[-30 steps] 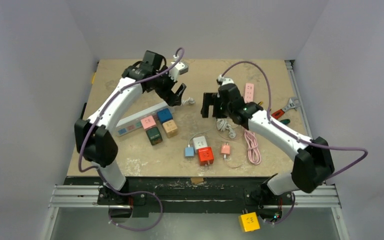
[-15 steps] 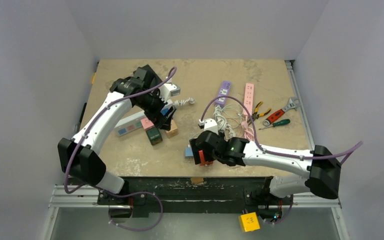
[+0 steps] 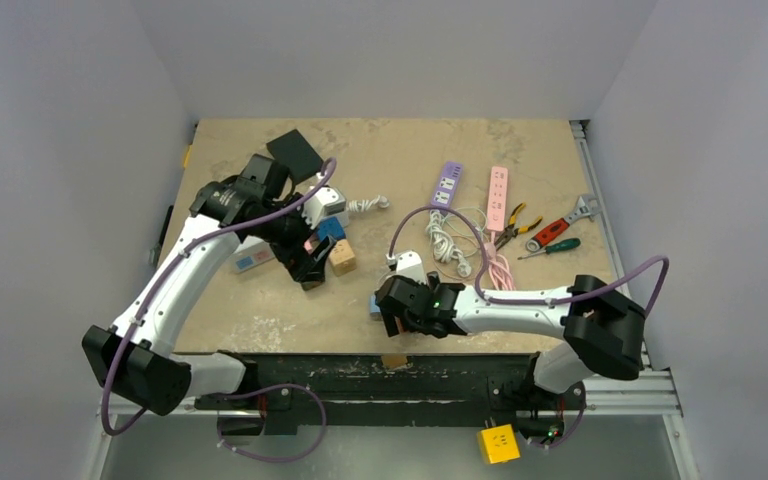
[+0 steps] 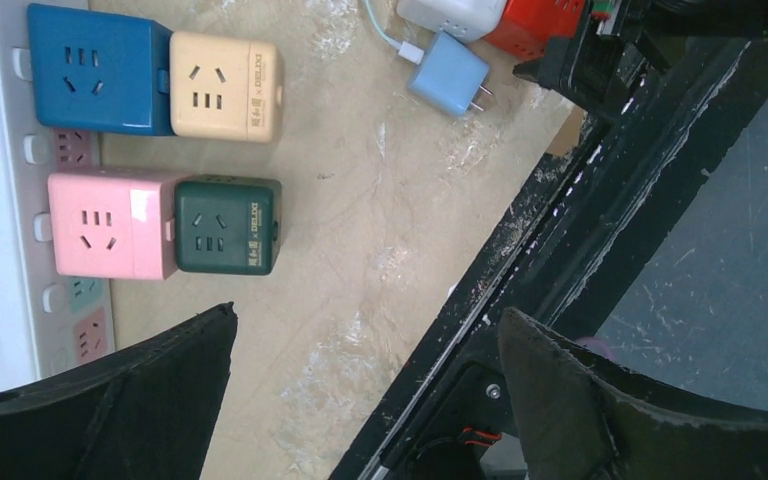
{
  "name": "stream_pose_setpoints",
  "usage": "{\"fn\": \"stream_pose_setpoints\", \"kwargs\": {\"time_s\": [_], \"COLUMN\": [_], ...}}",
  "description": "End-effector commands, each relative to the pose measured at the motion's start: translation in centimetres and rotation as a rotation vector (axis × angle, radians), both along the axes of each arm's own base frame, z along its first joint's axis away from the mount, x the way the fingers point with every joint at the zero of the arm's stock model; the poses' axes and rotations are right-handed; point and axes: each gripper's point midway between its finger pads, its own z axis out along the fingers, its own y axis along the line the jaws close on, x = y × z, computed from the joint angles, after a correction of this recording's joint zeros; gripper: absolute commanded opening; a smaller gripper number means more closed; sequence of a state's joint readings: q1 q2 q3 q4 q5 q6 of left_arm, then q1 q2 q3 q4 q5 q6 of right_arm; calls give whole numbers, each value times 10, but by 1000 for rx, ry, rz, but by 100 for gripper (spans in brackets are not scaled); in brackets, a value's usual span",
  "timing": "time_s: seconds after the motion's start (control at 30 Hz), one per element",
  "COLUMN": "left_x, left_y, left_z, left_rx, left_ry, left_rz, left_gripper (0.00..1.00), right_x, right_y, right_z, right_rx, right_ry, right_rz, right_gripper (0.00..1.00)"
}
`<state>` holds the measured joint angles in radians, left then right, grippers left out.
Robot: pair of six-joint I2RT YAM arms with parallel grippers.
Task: Pull the plug off the socket
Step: Pick up the plug from the corner of the board.
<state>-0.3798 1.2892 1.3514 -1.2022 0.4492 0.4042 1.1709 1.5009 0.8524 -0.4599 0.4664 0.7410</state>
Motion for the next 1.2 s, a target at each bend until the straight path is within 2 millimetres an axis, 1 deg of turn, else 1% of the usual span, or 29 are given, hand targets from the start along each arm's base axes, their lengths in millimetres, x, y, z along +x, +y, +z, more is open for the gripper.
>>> {"fn": "stream_pose_setpoints", "kwargs": {"time_s": [0.0,0.07,0.13,0.23,0.33,0.4,0.47,0.53,0.6,0.63,0.67,0.7,0.73,0.77,0.83,0.87,0.9,1.0,1.07,1.1,1.13,1.17], "left_x": [-3,-4,-3,1,2,1,-1,-2,-5,-9,-15,-25,-35,-43,-52,-58,-60,-57,-61,-60,-54,-47], "left_y": [2,-1,-4,-9,-15,-24,-34,-42,-46,-46,-48,-48,-48,-48,-46,-44,-44,-44,-42,-41,-42,-43], "left_z": [4,4,3,-4,-11,-9,-3,10,27,39,49,59,64,67,70,71,75,86,86,86,89,95], "left_rx": [-19,-37,-57,-41,5,-3,-29,-65,-100,-122,-148,-180,-195,-206,-215,-212,-213,-213,-180,-152,-124,-107], "left_ry": [-36,-51,-74,-110,-146,-177,-224,-287,-364,-408,-453,-496,-505,-493,-525,-590,-651,-859,-925,-958,-1003,-1065], "left_rz": [-8,-20,-38,-68,-118,-158,-205,-253,-309,-341,-385,-448,-509,-554,-603,-674,-700,-739,-811,-831,-828,-809], "left_gripper": [100,100,100,100,100,100,100,100,100,100,100,100,100,100,100,100,100,100,100,100,100,100], "right_x": [10,11,12,13,15,16,17,19,20,23,27,26,24,23,16,10,7,-1,-6,-9,-12,-15], "right_y": [7,6,5,5,4,4,4,3,1,-3,-6,-6,-4,-2,5,11,15,27,34,38,40,43], "right_z": [4,7,15,35,59,77,96,115,132,140,149,159,169,179,196,203,209,221,229,233,235,237], "right_rx": [73,89,107,155,212,261,316,371,440,475,511,547,585,614,660,684,699,736,762,778,791,801], "right_ry": [-70,-87,-106,-148,-186,-206,-224,-237,-227,-231,-237,-242,-239,-241,-230,-209,-198,-159,-139,-126,-115,-99], "right_rz": [-31,-24,-13,21,57,82,109,142,174,177,180,204,239,269,351,404,442,536,591,622,646,673], "right_gripper": [79,65,50,32,22,19,17,16,10,6,1,0,0,0,0,0,0,0,0,0,0,0]}}
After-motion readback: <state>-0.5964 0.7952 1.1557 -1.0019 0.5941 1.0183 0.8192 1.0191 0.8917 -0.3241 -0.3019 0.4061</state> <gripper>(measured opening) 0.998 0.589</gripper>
